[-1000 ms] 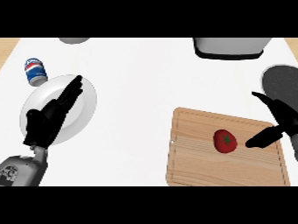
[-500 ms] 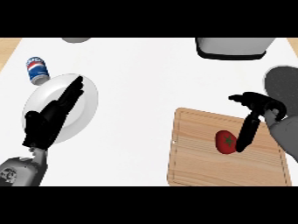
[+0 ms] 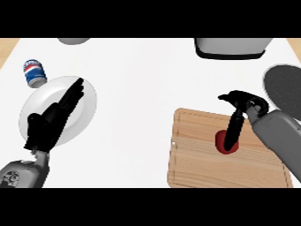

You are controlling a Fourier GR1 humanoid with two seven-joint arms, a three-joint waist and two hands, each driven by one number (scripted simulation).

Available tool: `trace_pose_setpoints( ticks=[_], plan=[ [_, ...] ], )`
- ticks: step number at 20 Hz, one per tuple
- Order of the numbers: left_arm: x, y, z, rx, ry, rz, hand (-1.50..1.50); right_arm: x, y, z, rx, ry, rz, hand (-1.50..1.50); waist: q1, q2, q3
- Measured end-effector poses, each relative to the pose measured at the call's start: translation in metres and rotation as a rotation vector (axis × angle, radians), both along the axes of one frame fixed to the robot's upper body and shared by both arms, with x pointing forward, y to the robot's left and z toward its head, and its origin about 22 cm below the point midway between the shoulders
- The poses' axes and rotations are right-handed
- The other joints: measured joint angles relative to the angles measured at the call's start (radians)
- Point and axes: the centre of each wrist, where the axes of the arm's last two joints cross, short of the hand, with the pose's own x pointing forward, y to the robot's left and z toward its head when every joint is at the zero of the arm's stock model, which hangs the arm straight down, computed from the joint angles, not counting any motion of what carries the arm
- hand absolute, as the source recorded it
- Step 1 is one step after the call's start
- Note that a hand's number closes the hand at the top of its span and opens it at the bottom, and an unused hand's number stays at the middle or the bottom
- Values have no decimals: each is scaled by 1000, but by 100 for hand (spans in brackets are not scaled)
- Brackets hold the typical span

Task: Pick the tomato from the cutting board and place it in the pan

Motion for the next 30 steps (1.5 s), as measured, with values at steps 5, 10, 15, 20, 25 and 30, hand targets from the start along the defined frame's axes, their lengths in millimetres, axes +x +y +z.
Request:
trace_pose_setpoints(
  ticks=[5, 10, 15, 20, 25, 30],
  plan=[
    [-4, 6, 6, 5, 3, 2, 0, -10, 4, -12, -40, 19, 10, -150, -3, -1, 0],
    [-4, 8, 5, -3, 1, 11, 0, -22, 2, -25, -65, 30, 21, -150, -6, -1, 0],
    [-5, 3, 1, -1, 5, -2, 0, -26, 1, -37, -84, 31, 10, -150, -5, 0, 0],
    [-2, 2, 3, -1, -3, 4, 0, -28, 2, -53, -93, 50, 13, 150, -5, -1, -2],
    [-3, 1, 5, -5, -2, 2, 0, -27, 4, -57, -111, 50, 64, 150, -6, -10, -13],
    [5, 1, 9, 0, -2, 4, 0, -29, 4, -57, -96, 53, 91, 150, -9, -12, -15]
  ],
)
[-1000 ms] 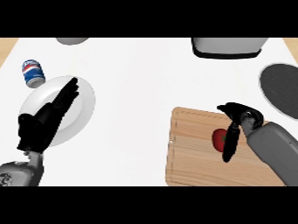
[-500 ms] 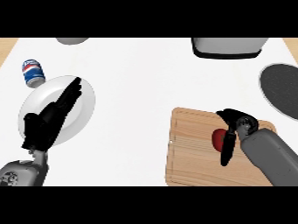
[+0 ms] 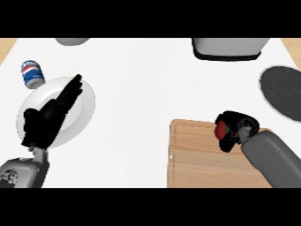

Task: Pick the tomato from the cutting board and place it in the pan

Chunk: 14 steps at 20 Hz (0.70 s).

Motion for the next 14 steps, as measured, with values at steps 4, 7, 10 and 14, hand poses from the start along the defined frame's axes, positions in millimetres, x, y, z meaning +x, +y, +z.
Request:
trace_pose_setpoints(
  ticks=[4, 7, 10, 14],
  plan=[
    [-7, 5, -2, 1, 5, 3, 0, 0, 2, 3, 14, -21, 8, 150, 1, 2, 2],
    [-11, 3, -8, 2, 9, -1, 0, -3, 11, 6, 7, -96, -17, 150, 1, 5, 7],
    [-11, 8, -7, 1, 5, 1, 0, 0, 30, 13, 4, -278, -105, 150, 4, 8, 12],
    [-10, 5, -9, 0, 3, 0, 0, 3, 55, 26, -11, -532, -215, 150, 3, 9, 14]
  ],
)
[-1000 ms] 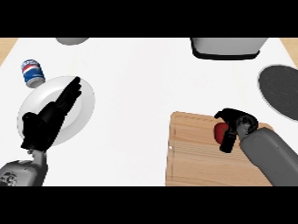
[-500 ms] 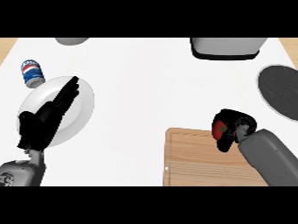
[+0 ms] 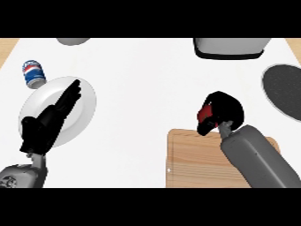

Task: Pick the tomato from the cutting board and place it in the pan

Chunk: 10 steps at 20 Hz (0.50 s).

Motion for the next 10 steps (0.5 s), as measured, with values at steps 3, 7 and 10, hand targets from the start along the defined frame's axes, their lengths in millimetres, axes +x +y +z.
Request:
trace_pose_setpoints(
  ticks=[3, 7, 10],
  plan=[
    [0, -2, 2, 1, 4, 0, 0, -1, 17, 13, -40, -166, -37, 150, -2, -1, 1],
    [2, -3, 3, 0, 9, 2, 0, 1, 31, 37, -142, -405, -34, 150, -4, -2, 0],
    [5, -4, 2, 0, 9, 9, 0, -1, 40, 55, -183, -548, -31, 150, -6, -2, 0]
  ],
)
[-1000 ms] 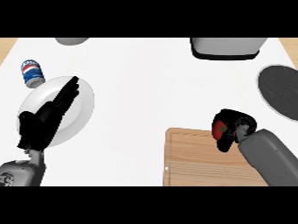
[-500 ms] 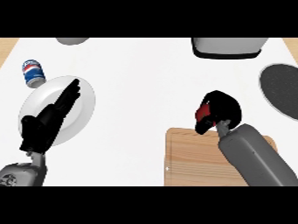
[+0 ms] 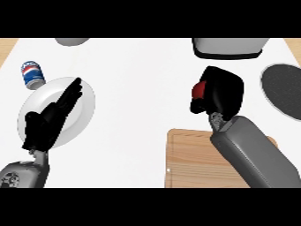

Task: Pick the tomato from the cutting board and place it in the pan

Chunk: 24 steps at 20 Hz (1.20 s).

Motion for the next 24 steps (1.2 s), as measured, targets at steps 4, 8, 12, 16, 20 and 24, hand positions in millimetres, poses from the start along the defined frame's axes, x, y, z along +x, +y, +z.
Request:
trace_pose_setpoints(
  ticks=[4, 8, 12, 16, 20, 24],
  plan=[
    [-4, 2, 1, 2, -8, -8, 0, -1, -6, 10, -13, -111, -45, 150, 2, 1, 0],
    [-4, 3, -2, 1, -5, -4, 0, -2, -27, 13, 20, -189, -112, 150, -1, 3, 1],
    [-2, 6, -1, -4, -8, -7, 0, 4, -53, 14, 109, -269, -174, 150, 3, 5, 1],
    [-3, 3, 1, -2, -13, -9, 0, 13, -88, 6, 168, -309, -234, 150, 6, 6, 1],
    [-6, 2, 4, 1, -14, -15, 0, 20, -131, -19, 159, -333, -281, 150, 11, 7, 2],
    [0, 1, 6, 4, -19, -19, 0, 33, -182, -29, 116, -362, -342, 150, 16, 10, 2]
  ],
)
